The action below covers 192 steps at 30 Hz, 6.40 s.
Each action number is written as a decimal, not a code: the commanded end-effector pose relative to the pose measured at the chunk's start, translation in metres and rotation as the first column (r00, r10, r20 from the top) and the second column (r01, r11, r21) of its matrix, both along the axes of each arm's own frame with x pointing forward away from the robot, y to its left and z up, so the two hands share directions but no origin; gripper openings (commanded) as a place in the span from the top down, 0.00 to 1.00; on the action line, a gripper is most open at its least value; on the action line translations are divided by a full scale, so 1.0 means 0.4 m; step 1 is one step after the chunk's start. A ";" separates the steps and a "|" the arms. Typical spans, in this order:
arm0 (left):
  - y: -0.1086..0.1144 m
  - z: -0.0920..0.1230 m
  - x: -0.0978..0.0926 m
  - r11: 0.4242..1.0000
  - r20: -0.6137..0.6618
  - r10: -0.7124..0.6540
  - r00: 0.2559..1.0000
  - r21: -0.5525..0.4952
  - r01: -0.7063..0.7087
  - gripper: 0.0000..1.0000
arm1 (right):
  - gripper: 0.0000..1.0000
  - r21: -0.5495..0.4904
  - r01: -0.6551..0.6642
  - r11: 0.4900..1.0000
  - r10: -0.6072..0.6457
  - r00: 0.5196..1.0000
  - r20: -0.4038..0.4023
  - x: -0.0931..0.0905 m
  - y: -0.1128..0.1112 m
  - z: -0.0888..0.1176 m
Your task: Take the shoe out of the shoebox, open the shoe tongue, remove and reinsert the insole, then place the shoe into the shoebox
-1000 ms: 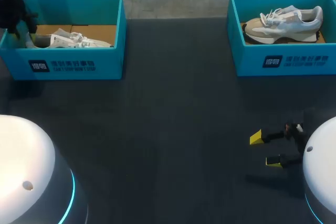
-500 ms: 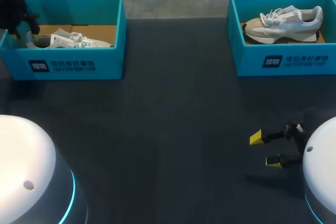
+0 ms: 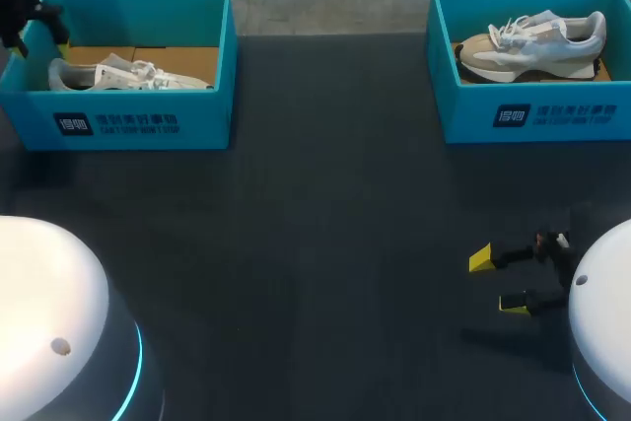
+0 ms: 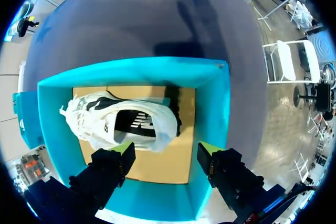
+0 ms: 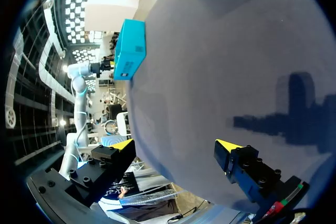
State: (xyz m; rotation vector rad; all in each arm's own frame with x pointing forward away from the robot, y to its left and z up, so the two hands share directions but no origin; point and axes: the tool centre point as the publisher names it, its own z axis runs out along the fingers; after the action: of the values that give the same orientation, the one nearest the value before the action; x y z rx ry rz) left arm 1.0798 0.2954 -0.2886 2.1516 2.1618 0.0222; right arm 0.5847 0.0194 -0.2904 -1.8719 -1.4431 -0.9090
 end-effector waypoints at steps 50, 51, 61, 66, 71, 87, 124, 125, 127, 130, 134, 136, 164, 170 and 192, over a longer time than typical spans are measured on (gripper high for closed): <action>-0.022 0.232 -0.179 0.999 -0.080 0.030 0.996 -0.014 -0.031 0.00 | 0.00 -0.002 0.003 1.000 -0.003 1.000 0.002 -0.008 -0.001 0.006; -0.024 0.231 -0.180 0.999 -0.081 0.030 0.996 -0.010 -0.031 0.00 | 0.00 -0.002 0.003 1.000 -0.003 1.000 0.002 -0.008 -0.001 0.006; -0.028 0.231 -0.183 1.000 -0.089 0.028 0.996 -0.007 -0.029 0.00 | 0.00 -0.002 0.003 1.000 -0.003 1.000 0.002 -0.008 -0.001 0.006; -0.028 0.231 -0.183 1.000 -0.089 0.028 0.996 -0.007 -0.029 0.00 | 0.00 -0.020 -0.001 1.000 0.001 1.000 0.010 0.003 -0.005 0.015; -0.028 0.231 -0.183 1.000 -0.089 0.028 0.996 -0.007 -0.029 0.00 | 0.00 -0.064 -0.019 0.998 0.021 0.999 0.026 0.036 -0.016 0.050; -0.028 0.231 -0.183 1.000 -0.089 0.028 0.996 -0.007 -0.029 0.00 | 0.00 -0.394 -0.130 0.910 0.152 0.988 0.025 0.211 -0.108 0.192; -0.028 0.231 -0.183 1.000 -0.089 0.028 0.996 -0.007 -0.029 0.00 | 0.00 -0.753 -0.243 0.612 0.342 0.939 -0.025 0.472 -0.259 0.275; -0.028 0.231 -0.183 1.000 -0.089 0.028 0.996 -0.007 -0.029 0.00 | 0.00 -0.753 -0.243 0.612 0.342 0.939 -0.025 0.472 -0.259 0.275; -0.028 0.231 -0.183 1.000 -0.089 0.028 0.996 -0.007 -0.029 0.00 | 0.00 -0.753 -0.243 0.612 0.342 0.939 -0.025 0.472 -0.259 0.275; -0.028 0.231 -0.183 1.000 -0.089 0.028 0.996 -0.007 -0.029 0.00 | 0.00 -0.753 -0.243 0.612 0.342 0.939 -0.025 0.472 -0.259 0.275; -0.028 0.231 -0.183 1.000 -0.089 0.028 0.996 -0.007 -0.029 0.00 | 0.00 -0.753 -0.243 0.612 0.342 0.939 -0.025 0.472 -0.259 0.275; -0.028 0.231 -0.183 1.000 -0.089 0.028 0.996 -0.007 -0.029 0.00 | 0.00 -0.801 -0.242 0.548 0.342 0.938 -0.050 0.495 -0.268 0.283; -0.028 0.231 -0.183 1.000 -0.089 0.028 0.996 -0.007 -0.029 0.00 | 0.00 -0.925 -0.209 0.317 0.386 0.919 -0.076 0.926 -0.590 0.315; -0.028 0.231 -0.183 1.000 -0.089 0.028 0.996 -0.007 -0.029 0.00 | 0.00 -0.928 -0.212 0.307 0.380 0.921 -0.085 0.995 -0.652 0.304; -0.028 0.231 -0.183 1.000 -0.089 0.028 0.996 -0.007 -0.029 0.00 | 0.00 -0.934 -0.158 0.320 0.355 0.934 -0.036 1.060 -0.717 0.279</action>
State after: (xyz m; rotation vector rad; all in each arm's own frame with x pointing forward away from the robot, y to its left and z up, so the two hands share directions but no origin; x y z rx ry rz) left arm 1.0073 0.2841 -0.1969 2.1553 2.2341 -0.0864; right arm 1.0100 -0.2652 -0.1769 -2.1351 -2.6706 0.0403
